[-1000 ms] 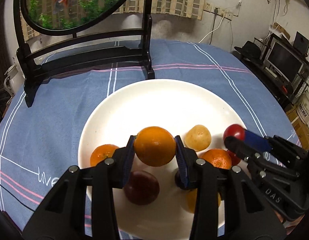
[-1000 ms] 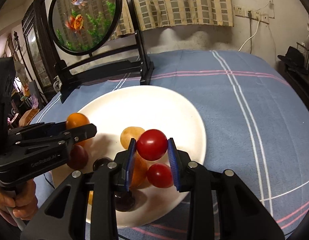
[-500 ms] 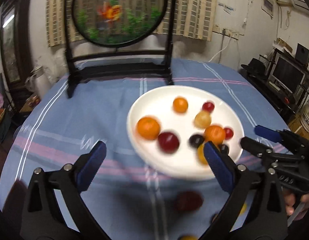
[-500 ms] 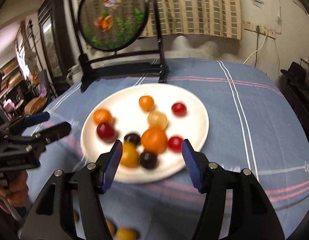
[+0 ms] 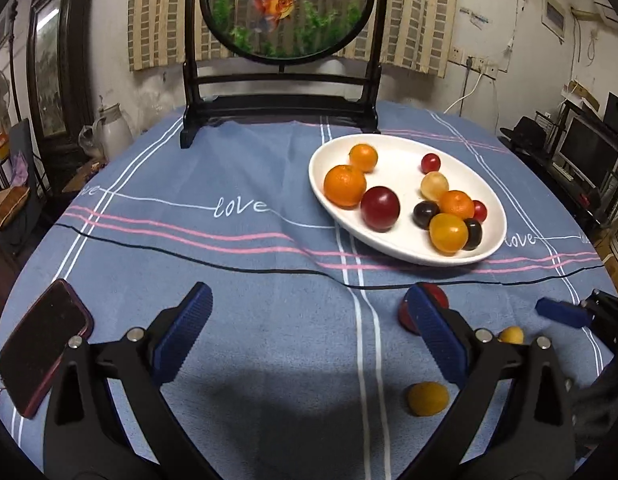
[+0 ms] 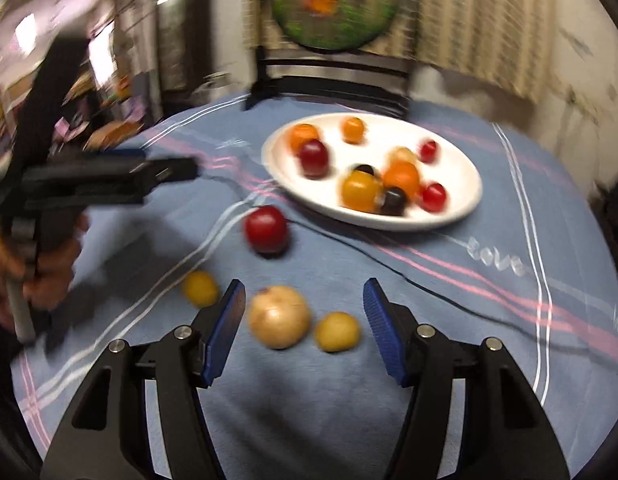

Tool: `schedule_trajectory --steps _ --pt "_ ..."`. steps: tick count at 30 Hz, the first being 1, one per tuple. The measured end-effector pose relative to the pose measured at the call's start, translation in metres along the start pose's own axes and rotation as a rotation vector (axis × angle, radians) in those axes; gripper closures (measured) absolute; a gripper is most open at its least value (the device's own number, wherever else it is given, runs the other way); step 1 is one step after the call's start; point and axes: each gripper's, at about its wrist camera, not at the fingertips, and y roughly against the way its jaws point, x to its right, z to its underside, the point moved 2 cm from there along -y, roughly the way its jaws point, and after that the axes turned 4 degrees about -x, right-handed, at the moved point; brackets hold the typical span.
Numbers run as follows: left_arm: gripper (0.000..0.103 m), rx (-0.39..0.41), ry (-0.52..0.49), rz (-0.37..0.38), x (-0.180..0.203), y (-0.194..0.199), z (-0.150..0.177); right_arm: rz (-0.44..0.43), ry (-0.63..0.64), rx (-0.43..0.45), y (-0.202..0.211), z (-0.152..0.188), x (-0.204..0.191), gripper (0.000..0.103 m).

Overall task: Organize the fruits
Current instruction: 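Grasp the pale speckled fruit with the right tool while the left grasps a yellow-green fruit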

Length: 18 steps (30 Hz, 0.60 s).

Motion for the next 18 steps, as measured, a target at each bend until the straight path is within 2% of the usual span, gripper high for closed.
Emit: schedule_trajectory --steps 3,11,15,18 --pt "0.003 -0.011 0.002 0.016 0.0 0.0 -0.001 0.004 0.075 -0.021 -0.008 0.003 -0.014 0.041" --pt "0.003 -0.019 0.018 0.017 -0.003 -0.002 -0.002 -0.017 0.121 -0.036 -0.022 -0.001 -0.018 0.041" --pt "0.003 -0.014 0.016 0.011 -0.004 -0.001 -0.003 -0.01 0.151 -0.084 -0.035 -0.006 -0.022 0.054" --pt "0.003 -0.007 0.023 0.007 -0.005 0.0 -0.003 0.005 0.165 -0.124 -0.043 -0.007 -0.021 0.055"
